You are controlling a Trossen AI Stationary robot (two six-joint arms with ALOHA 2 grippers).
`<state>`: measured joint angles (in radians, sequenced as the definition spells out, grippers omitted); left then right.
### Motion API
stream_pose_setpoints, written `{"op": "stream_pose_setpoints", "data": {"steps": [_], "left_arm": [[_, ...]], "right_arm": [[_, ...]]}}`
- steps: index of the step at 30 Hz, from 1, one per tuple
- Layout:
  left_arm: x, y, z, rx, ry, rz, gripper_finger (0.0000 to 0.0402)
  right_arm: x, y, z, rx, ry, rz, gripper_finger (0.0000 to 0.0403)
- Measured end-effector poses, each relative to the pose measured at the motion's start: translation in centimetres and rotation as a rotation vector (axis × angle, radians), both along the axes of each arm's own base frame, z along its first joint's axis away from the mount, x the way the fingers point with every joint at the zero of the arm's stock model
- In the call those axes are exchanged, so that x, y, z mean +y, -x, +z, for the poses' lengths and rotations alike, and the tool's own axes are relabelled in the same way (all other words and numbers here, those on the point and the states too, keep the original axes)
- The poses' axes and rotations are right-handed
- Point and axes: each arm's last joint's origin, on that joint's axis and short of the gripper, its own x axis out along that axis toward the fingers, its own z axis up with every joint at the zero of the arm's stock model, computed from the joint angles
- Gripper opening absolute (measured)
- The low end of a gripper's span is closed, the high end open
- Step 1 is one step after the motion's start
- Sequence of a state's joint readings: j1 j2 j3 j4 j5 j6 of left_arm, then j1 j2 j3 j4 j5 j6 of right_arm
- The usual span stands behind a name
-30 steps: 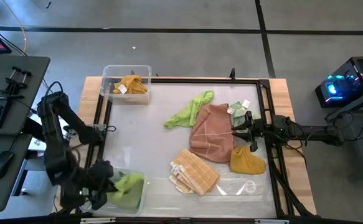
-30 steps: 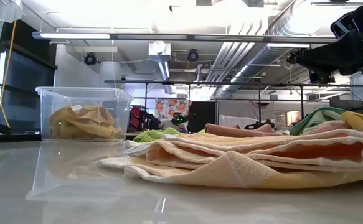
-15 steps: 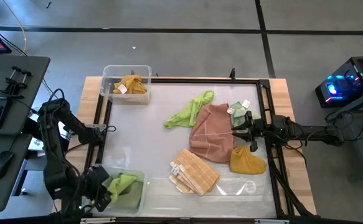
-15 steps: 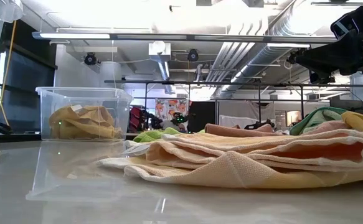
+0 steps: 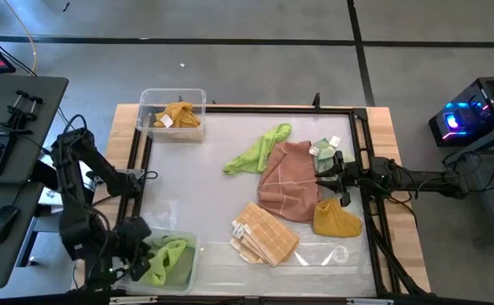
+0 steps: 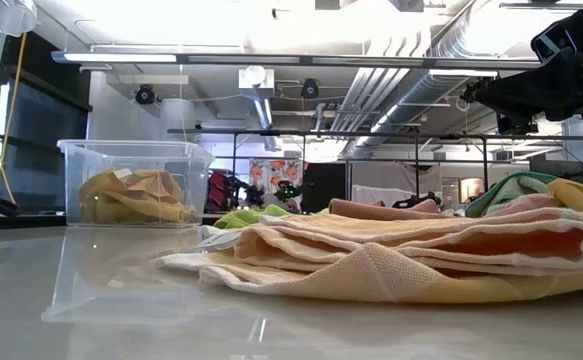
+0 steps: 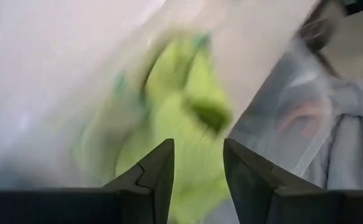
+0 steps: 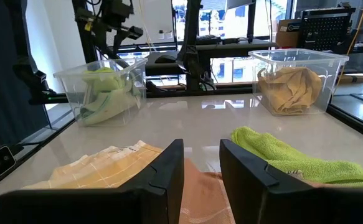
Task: Sort towels by color in basket
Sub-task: Put the light green towel into the bottom transparent bin
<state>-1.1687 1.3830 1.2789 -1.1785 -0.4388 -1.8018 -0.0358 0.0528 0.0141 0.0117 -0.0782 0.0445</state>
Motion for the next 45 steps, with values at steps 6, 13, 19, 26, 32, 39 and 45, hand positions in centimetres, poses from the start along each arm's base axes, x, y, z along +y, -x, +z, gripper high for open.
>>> {"op": "stream_pose_setpoints", "data": {"steps": [6,13,19,26,32,39,45], "left_arm": [[-0.1,-2.8,0.8,-0.251,-0.199,-0.239,0.0105],[2.0,-5.5,1.1,-0.426,-0.718,-0.285,0.0092],[6.8,-9.2,-1.0,-0.250,-0.906,-0.209,0.0091],[14.4,-14.3,-2.8,-0.075,-0.868,-0.104,0.0095],[19.7,-18.7,-3.9,-0.191,-0.780,-0.229,0.0121],[24.7,-22.2,-7.9,-0.133,-0.743,-0.207,0.0183],[27.9,-24.1,-13.0,-0.029,-0.672,-0.120,0.0217]], "right_arm": [[0.0,0.0,0.0,0.000,0.000,0.000,0.0098],[0.0,0.0,0.0,0.000,0.000,0.000,0.0098],[0.0,0.0,0.0,0.000,0.000,0.000,0.0098],[0.0,0.0,0.0,0.000,0.000,0.000,0.0098],[0.0,0.0,0.0,0.000,0.000,0.000,0.0098],[0.0,0.0,0.0,0.000,0.000,0.000,0.0098],[0.0,0.0,0.0,0.000,0.000,0.000,0.0098]]}}
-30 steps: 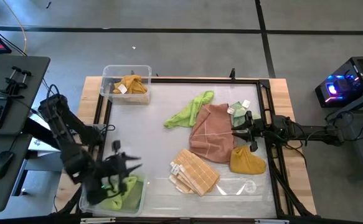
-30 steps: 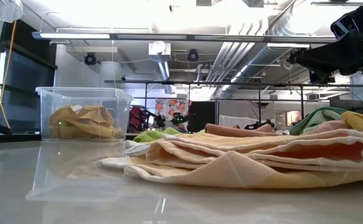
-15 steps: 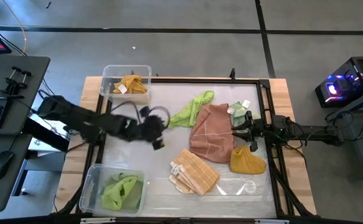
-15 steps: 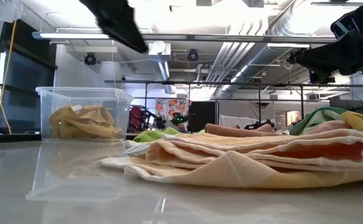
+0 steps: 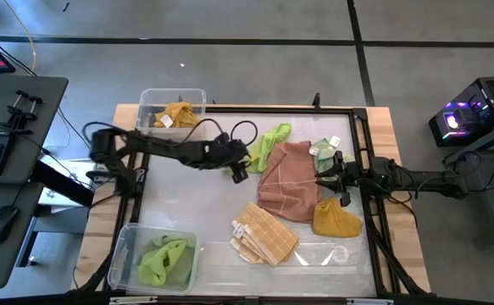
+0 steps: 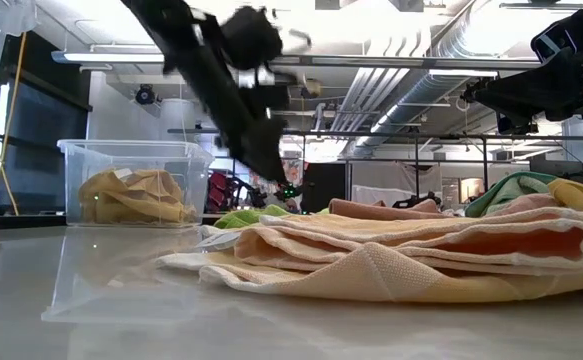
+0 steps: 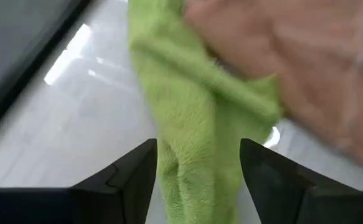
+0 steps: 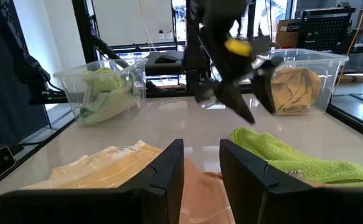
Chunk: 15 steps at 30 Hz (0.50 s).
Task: Sort towels by color in basket
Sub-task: Put the light green towel into the bottom transparent bin
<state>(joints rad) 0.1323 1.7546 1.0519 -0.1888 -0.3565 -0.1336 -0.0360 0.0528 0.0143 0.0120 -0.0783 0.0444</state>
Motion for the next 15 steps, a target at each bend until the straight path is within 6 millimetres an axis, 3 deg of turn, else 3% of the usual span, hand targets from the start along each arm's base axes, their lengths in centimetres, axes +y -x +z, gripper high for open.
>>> {"op": "stream_pose_setpoints", "data": {"steps": [6,9,15], "left_arm": [[1.4,-1.1,-4.6,0.083,0.039,-0.057,0.0197],[1.7,-1.5,-5.8,0.088,0.043,-0.045,0.0171],[0.8,-1.7,-6.1,0.105,0.025,-0.098,0.0061]], "right_arm": [[0.0,0.0,0.0,0.000,0.000,0.000,0.0098],[0.0,0.0,0.0,0.000,0.000,0.000,0.0098],[0.0,0.0,0.0,0.000,0.000,0.000,0.0098]]}}
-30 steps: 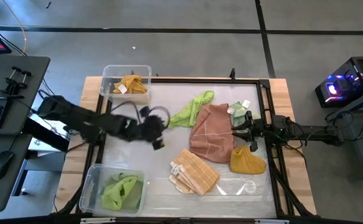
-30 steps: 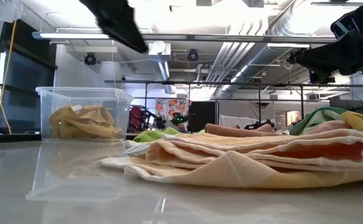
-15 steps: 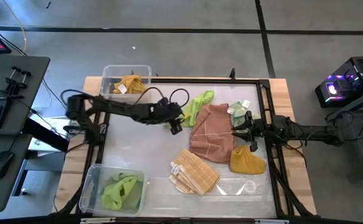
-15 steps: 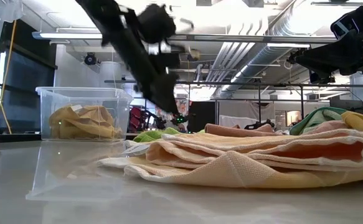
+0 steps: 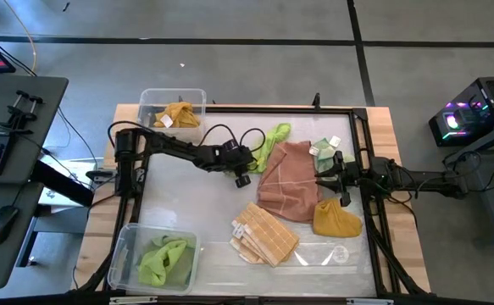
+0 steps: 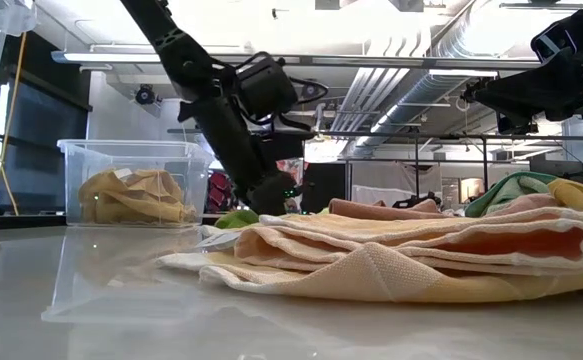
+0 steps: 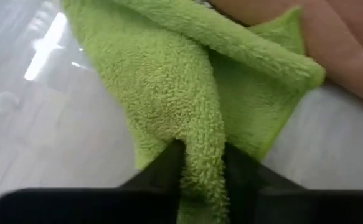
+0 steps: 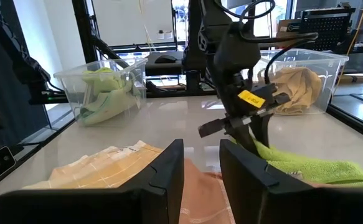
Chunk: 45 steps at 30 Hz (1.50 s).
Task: Sort towels by color in basket
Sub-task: Put the light green towel into the bottom transparent bin
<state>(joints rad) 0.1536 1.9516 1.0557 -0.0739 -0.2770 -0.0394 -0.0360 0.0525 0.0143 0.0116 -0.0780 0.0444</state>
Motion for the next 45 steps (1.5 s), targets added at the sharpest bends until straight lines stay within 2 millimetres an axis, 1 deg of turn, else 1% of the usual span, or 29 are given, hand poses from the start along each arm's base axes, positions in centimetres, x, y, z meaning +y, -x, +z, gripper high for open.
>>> {"op": "stream_pose_setpoints", "data": {"steps": [2,3,5,7,10,14,16,20,23,27,31,34,37,41,45], "left_arm": [[-0.6,0.2,0.4,0.016,-0.015,-0.029,0.0019],[-1.0,0.3,0.9,0.018,-0.025,-0.039,0.0011],[-2.0,0.6,2.2,0.022,-0.085,-0.050,0.0014],[-3.2,1.2,4.4,0.017,-0.177,-0.055,0.0012],[-5.7,2.4,8.4,-0.028,-0.307,-0.097,0.0003],[-9.7,4.6,15.0,-0.195,-0.435,-0.187,0.0004],[-11.8,6.1,17.9,-0.272,-0.482,-0.277,0.0003],[-16.3,9.2,22.0,-0.367,-0.569,-0.532,0.0002],[-19.4,11.5,25.0,-0.457,-0.537,-0.645,0.0001],[-23.1,14.5,28.1,-0.538,-0.398,-0.736,0.0001],[-25.7,17.5,31.0,-0.620,-0.236,-0.779,0.0001],[-26.8,20.0,32.1,-0.639,-0.116,-0.762,0.0001],[-27.9,22.4,32.2,-0.628,0.038,-0.722,0.0001],[-29.3,24.4,31.3,-0.597,0.282,-0.625,0.0001],[-30.4,25.6,29.4,-0.492,0.384,-0.516,0.0001]], "right_arm": [[0.0,0.0,0.0,0.000,0.000,0.000,0.0098],[0.0,0.0,0.0,0.000,0.000,0.000,0.0098],[0.0,0.0,0.0,0.000,0.000,0.000,0.0098],[0.0,0.0,0.0,-0.001,0.000,0.000,0.0098],[0.0,0.0,0.0,0.000,0.000,0.000,0.0098],[0.0,0.0,0.0,0.000,0.000,0.000,0.0098],[0.0,0.0,0.0,0.000,0.000,0.000,0.0098],[0.0,0.0,0.0,0.000,0.000,0.000,0.0098],[0.0,0.0,0.0,-0.001,0.000,0.000,0.0098],[0.0,0.0,0.0,-0.001,0.000,0.000,0.0098],[0.0,0.0,0.0,0.000,0.000,0.000,0.0098],[0.0,0.0,0.0,0.000,0.000,0.000,0.0098],[0.0,0.0,0.0,0.000,0.000,0.000,0.0098],[0.0,0.0,0.0,0.000,0.000,0.000,0.0098],[0.0,0.0,0.0,-0.001,0.000,0.000,0.0098]]}}
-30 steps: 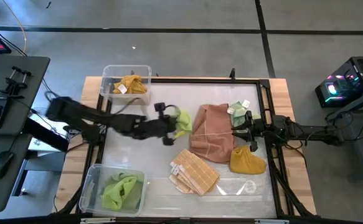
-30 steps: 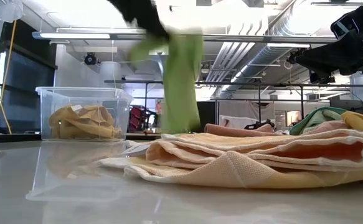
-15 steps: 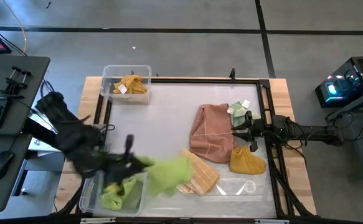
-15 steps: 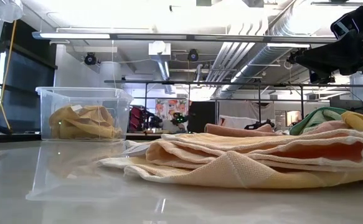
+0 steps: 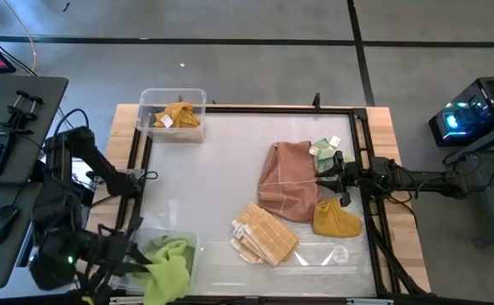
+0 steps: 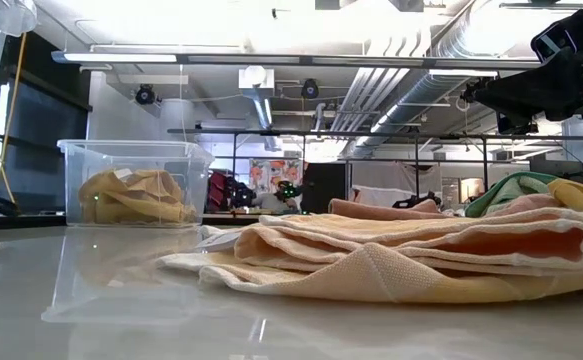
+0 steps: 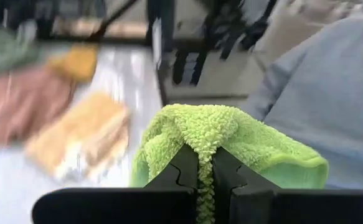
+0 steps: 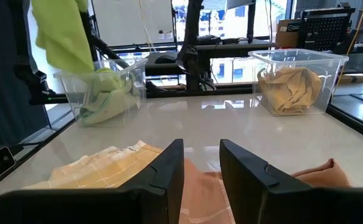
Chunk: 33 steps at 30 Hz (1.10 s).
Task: Sort towels by color in basket
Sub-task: Put the light green towel into the bottom transparent bin
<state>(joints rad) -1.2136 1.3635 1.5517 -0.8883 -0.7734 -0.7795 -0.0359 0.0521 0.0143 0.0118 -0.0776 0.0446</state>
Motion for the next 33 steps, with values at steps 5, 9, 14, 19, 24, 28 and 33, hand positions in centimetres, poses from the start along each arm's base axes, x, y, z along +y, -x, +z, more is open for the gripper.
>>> {"op": "stream_pose_setpoints", "data": {"steps": [5,9,14,19,24,28,33], "left_arm": [[1.0,0.9,-2.7,0.237,0.012,0.202,0.0001],[2.8,2.1,-4.9,0.597,-0.030,0.466,0.0001],[2.3,2.2,-6.3,0.781,0.078,0.511,0.0000],[1.4,0.6,-7.3,0.797,0.076,0.508,0.0000],[0.5,-2.2,-8.0,0.753,0.045,0.379,0.0000],[0.2,-4.6,-8.9,0.811,0.027,0.320,0.0000],[0.0,-7.1,-11.1,0.963,-0.029,0.268,0.0000]], "right_arm": [[0.0,0.0,0.0,0.000,0.000,0.000,0.0098],[0.0,0.0,0.0,0.000,0.000,0.000,0.0098],[0.0,0.0,0.0,0.000,0.000,0.000,0.0098],[0.0,0.0,0.0,0.001,0.000,0.000,0.0098],[0.0,0.0,0.0,0.001,0.000,0.000,0.0098],[0.0,0.0,0.0,0.001,0.000,0.000,0.0098],[0.0,0.0,0.0,0.001,0.000,0.000,0.0098]]}}
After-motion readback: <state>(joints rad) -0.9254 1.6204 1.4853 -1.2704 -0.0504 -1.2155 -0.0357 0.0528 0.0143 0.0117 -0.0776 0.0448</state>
